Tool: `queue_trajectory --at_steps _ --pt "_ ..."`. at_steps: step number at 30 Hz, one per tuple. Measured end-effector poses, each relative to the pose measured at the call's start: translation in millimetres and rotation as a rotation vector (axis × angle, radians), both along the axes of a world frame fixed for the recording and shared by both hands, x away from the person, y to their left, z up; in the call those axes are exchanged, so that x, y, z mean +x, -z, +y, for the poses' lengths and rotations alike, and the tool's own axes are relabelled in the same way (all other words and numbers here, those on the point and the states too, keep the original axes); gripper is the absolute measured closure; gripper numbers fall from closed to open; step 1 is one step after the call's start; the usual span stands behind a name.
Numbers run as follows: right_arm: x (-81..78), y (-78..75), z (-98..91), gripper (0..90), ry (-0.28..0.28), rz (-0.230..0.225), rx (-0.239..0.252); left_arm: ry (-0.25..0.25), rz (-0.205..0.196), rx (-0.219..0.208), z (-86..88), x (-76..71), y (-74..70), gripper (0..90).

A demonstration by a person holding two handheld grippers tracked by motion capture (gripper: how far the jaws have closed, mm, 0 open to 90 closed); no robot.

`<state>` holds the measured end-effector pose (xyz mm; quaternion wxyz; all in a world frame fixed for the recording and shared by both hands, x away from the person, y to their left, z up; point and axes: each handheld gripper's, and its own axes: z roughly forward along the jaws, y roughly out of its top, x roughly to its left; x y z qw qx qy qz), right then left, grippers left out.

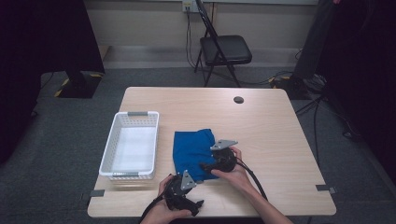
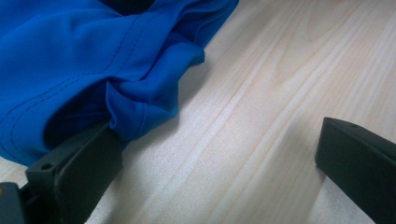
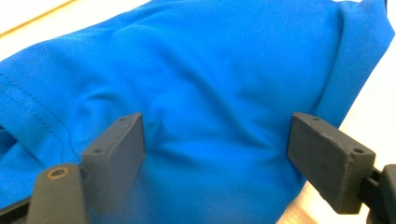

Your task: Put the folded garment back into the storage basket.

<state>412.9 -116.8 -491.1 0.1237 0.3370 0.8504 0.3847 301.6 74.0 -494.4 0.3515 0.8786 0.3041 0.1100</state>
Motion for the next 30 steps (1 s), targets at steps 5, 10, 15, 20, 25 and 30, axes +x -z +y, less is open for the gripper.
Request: queue_trajectory --at_steps 5,10,15,20,25,30 --pt "-2.7 -4.3 -2.8 18.3 0.005 0.001 0.022 -0.001 -0.001 0.000 0.1 0.1 0.1 0.0" --pt "-5.2 -12.2 -7.6 18.3 0.040 -0.032 0.037 -0.009 -0.003 0.000 0.9 0.6 0.2 0.0" --pt "-7.8 -20.0 -15.1 16.9 0.044 -0.033 0.052 -0.009 -0.004 -0.002 1.0 0.6 0.3 0.0" --pt "-9.1 -27.0 -23.6 18.9 0.055 -0.038 0.063 -0.008 -0.004 -0.001 1.2 0.9 0.3 0.0" --pt "-9.6 -31.5 -32.2 18.3 0.066 -0.042 0.082 -0.009 -0.004 -0.002 1.2 0.8 0.4 0.0" --pt "-15.1 -34.5 -40.1 18.4 0.079 -0.056 0.089 -0.007 -0.005 0.000 1.4 0.9 0.3 0.0"
